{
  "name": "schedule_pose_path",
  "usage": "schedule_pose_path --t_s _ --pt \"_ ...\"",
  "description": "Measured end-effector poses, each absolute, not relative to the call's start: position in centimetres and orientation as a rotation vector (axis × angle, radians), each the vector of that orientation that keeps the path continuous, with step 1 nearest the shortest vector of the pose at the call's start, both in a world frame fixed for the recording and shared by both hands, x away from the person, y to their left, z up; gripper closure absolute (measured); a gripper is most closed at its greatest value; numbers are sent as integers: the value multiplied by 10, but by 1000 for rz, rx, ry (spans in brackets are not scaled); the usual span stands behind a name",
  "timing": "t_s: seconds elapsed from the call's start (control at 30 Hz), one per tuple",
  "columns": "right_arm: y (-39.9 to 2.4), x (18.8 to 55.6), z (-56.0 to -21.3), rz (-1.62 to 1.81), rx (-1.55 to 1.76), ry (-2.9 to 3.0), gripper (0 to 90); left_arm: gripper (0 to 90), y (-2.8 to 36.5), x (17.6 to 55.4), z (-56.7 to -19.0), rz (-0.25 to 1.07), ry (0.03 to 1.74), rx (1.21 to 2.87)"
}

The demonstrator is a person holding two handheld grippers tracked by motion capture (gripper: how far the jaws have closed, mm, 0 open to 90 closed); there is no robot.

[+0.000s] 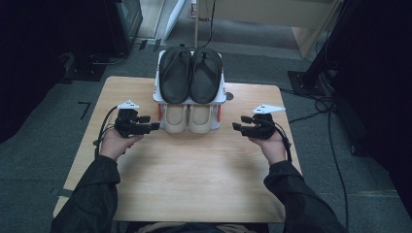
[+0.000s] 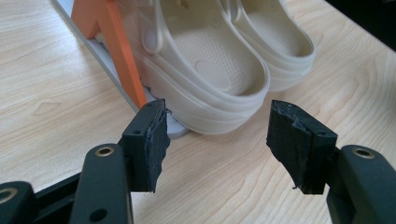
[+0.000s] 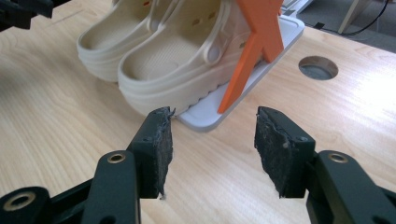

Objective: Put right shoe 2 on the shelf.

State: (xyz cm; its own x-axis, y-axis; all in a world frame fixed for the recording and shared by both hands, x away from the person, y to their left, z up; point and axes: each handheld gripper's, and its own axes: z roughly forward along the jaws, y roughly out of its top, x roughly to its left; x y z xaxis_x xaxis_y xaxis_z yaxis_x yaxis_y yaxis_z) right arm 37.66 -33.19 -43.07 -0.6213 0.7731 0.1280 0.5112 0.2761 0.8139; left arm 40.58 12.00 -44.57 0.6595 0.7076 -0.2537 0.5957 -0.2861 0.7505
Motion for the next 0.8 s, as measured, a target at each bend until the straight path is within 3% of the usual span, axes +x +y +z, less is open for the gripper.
schedule_pose_path --t_s 0.8 --pt "-338 340 -466 1344 1245 2267 439 359 104 387 -457 99 968 2049"
